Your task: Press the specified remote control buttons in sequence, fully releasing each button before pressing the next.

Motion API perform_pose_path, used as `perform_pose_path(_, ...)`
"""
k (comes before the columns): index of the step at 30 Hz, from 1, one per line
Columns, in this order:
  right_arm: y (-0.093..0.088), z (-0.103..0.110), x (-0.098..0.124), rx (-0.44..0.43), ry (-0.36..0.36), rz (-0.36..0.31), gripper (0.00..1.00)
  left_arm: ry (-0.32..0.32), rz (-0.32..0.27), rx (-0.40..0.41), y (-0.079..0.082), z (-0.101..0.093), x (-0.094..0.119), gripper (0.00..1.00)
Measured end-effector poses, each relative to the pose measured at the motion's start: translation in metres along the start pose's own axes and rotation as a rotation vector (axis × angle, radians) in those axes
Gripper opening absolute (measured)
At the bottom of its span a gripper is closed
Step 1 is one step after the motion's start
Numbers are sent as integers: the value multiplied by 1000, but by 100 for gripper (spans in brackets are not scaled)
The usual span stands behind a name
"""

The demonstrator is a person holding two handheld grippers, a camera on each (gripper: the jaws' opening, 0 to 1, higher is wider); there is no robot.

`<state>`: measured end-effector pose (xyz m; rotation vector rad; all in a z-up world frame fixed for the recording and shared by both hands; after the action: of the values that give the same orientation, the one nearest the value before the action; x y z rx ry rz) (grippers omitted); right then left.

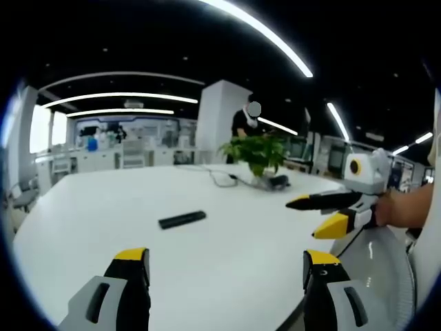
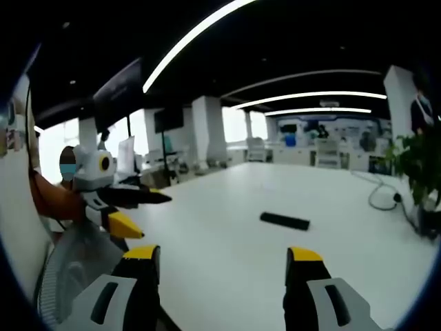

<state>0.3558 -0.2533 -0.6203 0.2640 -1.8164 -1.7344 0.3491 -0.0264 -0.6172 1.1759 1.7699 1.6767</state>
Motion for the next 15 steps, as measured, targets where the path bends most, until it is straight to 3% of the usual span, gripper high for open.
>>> perform_pose_path(15, 15, -16, -3, -22, -12, -31, 72, -20, -45, -8, 28, 20, -8, 95)
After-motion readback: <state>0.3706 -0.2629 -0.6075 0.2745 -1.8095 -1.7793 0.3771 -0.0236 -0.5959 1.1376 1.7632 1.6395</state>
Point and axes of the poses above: the point that each gripper's makers call its tool centre point, and the gripper's own axes: x roughly backward along the fingers, z roughly to its left, y roughly out of its top, the point moved 8 cm from there along x, roughly backward along the fingers, and after that the axes turned 14 degrees about -y, right-handed, at the moved point
